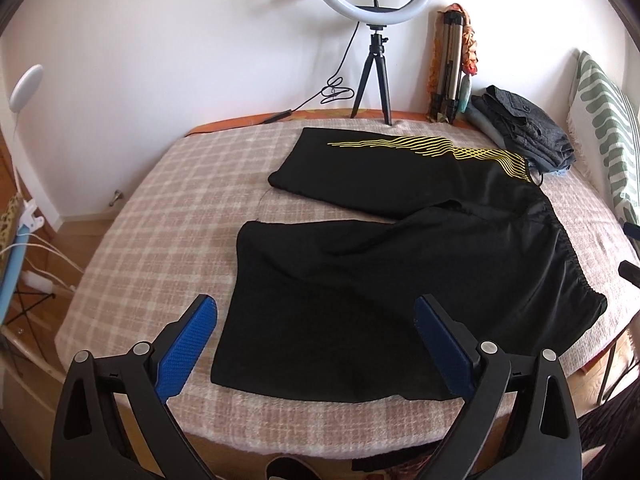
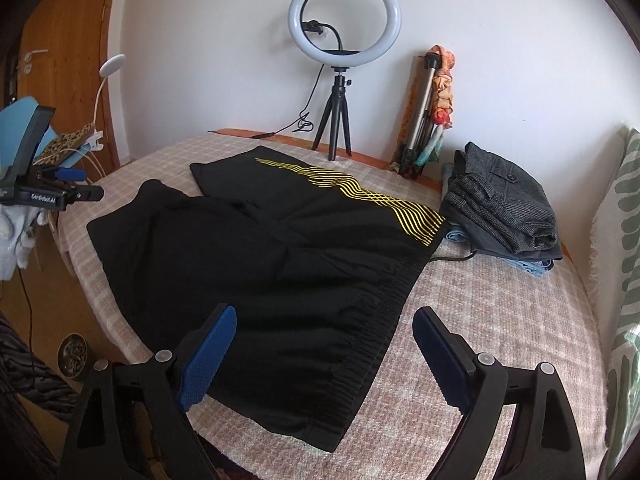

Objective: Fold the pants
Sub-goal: 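Grasp the waistband edge with the left gripper while the right gripper grasps it too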

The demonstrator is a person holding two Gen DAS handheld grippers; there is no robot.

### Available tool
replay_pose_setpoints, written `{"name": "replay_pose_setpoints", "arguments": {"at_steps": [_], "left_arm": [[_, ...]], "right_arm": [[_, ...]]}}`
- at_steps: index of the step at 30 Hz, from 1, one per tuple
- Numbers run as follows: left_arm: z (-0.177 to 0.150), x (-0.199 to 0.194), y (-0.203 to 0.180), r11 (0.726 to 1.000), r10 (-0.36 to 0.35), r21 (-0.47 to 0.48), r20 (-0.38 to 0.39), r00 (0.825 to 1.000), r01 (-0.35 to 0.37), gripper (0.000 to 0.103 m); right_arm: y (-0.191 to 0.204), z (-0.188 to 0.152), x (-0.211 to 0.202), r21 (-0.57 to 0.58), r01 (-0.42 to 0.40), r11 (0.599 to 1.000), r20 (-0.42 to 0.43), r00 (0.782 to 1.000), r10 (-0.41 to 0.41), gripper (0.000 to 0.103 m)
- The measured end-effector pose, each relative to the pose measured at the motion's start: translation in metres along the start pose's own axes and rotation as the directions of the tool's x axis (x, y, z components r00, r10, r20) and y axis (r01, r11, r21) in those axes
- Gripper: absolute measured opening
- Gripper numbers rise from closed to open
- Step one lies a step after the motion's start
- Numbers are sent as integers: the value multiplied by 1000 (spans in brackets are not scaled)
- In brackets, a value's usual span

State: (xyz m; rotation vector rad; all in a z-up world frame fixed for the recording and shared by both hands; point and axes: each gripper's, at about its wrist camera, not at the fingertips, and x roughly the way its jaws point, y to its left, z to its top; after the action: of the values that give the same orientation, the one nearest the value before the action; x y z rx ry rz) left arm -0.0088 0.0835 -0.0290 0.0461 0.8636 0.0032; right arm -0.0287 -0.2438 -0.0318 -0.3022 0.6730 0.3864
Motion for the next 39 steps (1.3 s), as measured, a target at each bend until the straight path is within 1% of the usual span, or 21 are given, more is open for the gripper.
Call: {"name": "replay_pose_setpoints", "arguments": {"at_steps": [2, 3, 6, 9, 12, 14, 16, 20, 21, 22, 23, 24, 25, 27, 28, 31, 33, 34, 35, 36, 39], "left_arm": [[-5, 5, 13, 999, -27, -40, -25, 999, 26, 87], [-7, 8, 18, 998, -43, -56, -41, 998, 41, 86], [-15, 14, 26, 996, -67, -63, -93, 993, 61, 78], [-22, 24, 34, 995, -81, -61, -142, 986, 73, 69], [-28, 32, 53, 995, -58, -96, -188, 980, 40, 68], [-32, 38, 64, 993, -47, -120, -211, 976, 22, 68], [-36, 46, 70, 990, -49, -139, -227, 973, 17, 68], [-42, 61, 74, 981, -89, -191, -249, 964, 42, 66], [-43, 64, 73, 979, -91, -198, -247, 965, 42, 61], [-43, 64, 73, 980, -81, -195, -239, 968, 34, 57], [-42, 64, 73, 980, -80, -197, -234, 969, 34, 51], [-42, 65, 74, 978, -87, -205, -226, 970, 40, 39], [-43, 67, 73, 974, -101, -219, -218, 971, 52, 35], [-43, 67, 72, 972, -117, -224, -210, 971, 69, 16], [-43, 69, 70, 970, -132, -227, -204, 970, 85, 10], [-41, 66, 68, 968, -154, -225, -193, 969, 109, 6], [-39, 62, 68, 965, -167, -232, -175, 970, 124, 5], [-36, 59, 69, 963, -169, -235, -161, 972, 129, 5], [-33, 56, 69, 962, -169, -239, -144, 975, 131, 5], [-30, 53, 70, 961, -165, -242, -127, 978, 131, 4], [-21, 45, 72, 955, -170, -259, -84, 982, 143, 4]], "right_arm": [[9, -7, 5, -62, -41, 997, -39, 998, 39, 76], [13, -10, 8, -81, -65, 995, -60, 996, 60, 73], [24, -19, 15, -126, -129, 984, -114, 987, 115, 69], [37, -29, 22, -196, -153, 968, -156, 980, 123, 65], [42, -38, 30, -227, -157, 961, -198, 974, 113, 60], [43, -41, 35, -235, -157, 959, -212, 971, 107, 60], [43, -43, 37, -232, -161, 959, -221, 969, 109, 60], [44, -44, 41, -244, -161, 956, -235, 967, 103, 60], [44, -45, 42, -250, -158, 955, -238, 966, 98, 60], [45, -44, 44, -250, -164, 954, -238, 966, 104, 60], [46, -45, 44, -253, -168, 953, -241, 965, 106, 60], [47, -46, 45, -258, -165, 952, -242, 965, 102, 60], [47, -47, 46, -266, -158, 951, -244, 965, 92, 60], [49, -49, 49, -276, -142, 951, -251, 965, 72, 59], [48, -50, 51, -276, -138, 951, -256, 964, 66, 57], [46, -49, 52, -266, -148, 953, -259, 963, 77, 47], [44, -48, 53, -254, -156, 954, -262, 961, 87, 34], [43, -47, 54, -243, -165, 956, -263, 960, 99, 33], [41, -46, 54, -231, -167, 959, -260, 960, 105, 26], [39, -45, 53, -218, -164, 962, -254, 961, 107, 17], [33, -38, 48, -191, -141, 971, -213, 972, 99, 6]]}}
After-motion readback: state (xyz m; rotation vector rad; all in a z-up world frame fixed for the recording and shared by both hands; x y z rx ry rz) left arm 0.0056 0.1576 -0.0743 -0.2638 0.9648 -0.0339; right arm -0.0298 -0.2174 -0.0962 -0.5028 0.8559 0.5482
